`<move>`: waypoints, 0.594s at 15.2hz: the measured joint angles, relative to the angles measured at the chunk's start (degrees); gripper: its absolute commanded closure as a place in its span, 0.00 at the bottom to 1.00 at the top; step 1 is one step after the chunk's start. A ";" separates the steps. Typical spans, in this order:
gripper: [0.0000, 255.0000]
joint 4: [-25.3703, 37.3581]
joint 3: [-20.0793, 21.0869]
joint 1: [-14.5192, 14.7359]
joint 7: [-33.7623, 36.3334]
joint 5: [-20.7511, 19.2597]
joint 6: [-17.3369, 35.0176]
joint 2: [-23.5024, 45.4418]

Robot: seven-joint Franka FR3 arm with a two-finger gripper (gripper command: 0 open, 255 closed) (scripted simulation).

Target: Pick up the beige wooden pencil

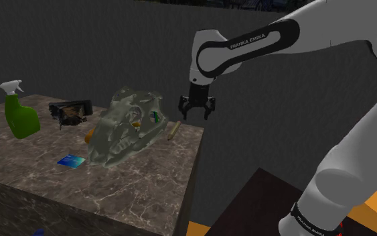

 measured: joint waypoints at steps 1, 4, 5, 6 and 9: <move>0.00 1.41 0.35 -0.22 2.32 -0.69 0.83 2.42; 0.00 6.08 0.77 -0.66 8.94 -2.98 2.67 9.46; 0.00 7.39 0.69 -0.73 11.01 -3.69 3.29 11.57; 0.00 9.51 0.65 -0.63 13.23 -4.46 3.26 13.88; 0.00 15.66 -0.35 -0.42 19.23 -6.70 3.64 20.75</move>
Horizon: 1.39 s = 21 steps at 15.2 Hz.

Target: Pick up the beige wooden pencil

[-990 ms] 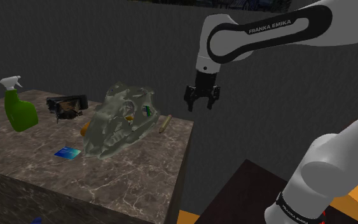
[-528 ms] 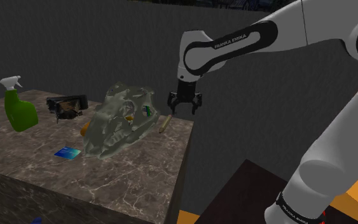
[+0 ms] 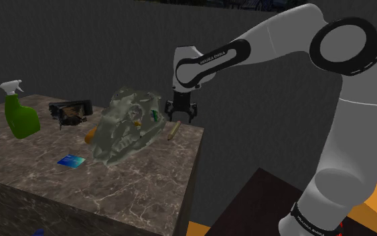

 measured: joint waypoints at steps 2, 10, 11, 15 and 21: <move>0.00 3.68 -1.04 0.11 3.42 -1.05 0.29 3.70; 0.00 10.09 -3.36 0.73 8.57 -2.87 3.08 10.87; 0.00 9.15 -3.48 0.95 9.48 -3.12 4.31 10.52; 1.00 6.87 -2.86 1.44 8.99 -2.72 5.16 11.30; 1.00 6.87 -2.65 1.84 9.21 -2.78 4.99 12.42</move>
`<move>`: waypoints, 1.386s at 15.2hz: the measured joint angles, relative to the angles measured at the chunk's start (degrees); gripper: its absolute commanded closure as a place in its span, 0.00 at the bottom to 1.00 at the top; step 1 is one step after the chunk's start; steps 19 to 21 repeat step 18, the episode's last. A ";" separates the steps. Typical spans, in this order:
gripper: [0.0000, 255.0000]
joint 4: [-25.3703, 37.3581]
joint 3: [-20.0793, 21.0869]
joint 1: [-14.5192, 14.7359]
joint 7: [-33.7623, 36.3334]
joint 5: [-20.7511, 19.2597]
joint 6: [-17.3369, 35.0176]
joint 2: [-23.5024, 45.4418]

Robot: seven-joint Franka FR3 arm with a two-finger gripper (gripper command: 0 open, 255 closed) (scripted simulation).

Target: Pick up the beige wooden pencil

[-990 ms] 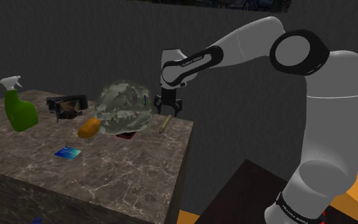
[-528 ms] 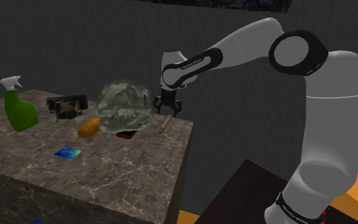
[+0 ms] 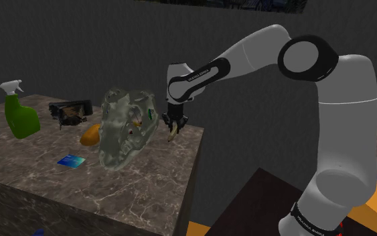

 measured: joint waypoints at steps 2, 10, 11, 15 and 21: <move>1.00 0.55 -0.03 0.03 -0.05 -0.07 -0.08 0.54; 1.00 2.73 0.21 -0.22 -0.69 0.60 -4.26 -1.22; 1.00 3.13 0.24 -0.25 -0.79 0.69 -4.94 -1.51; 1.00 4.69 0.44 -0.29 -1.01 1.09 -7.83 -2.86; 1.00 5.68 0.51 -0.29 -1.12 1.25 -9.31 -3.37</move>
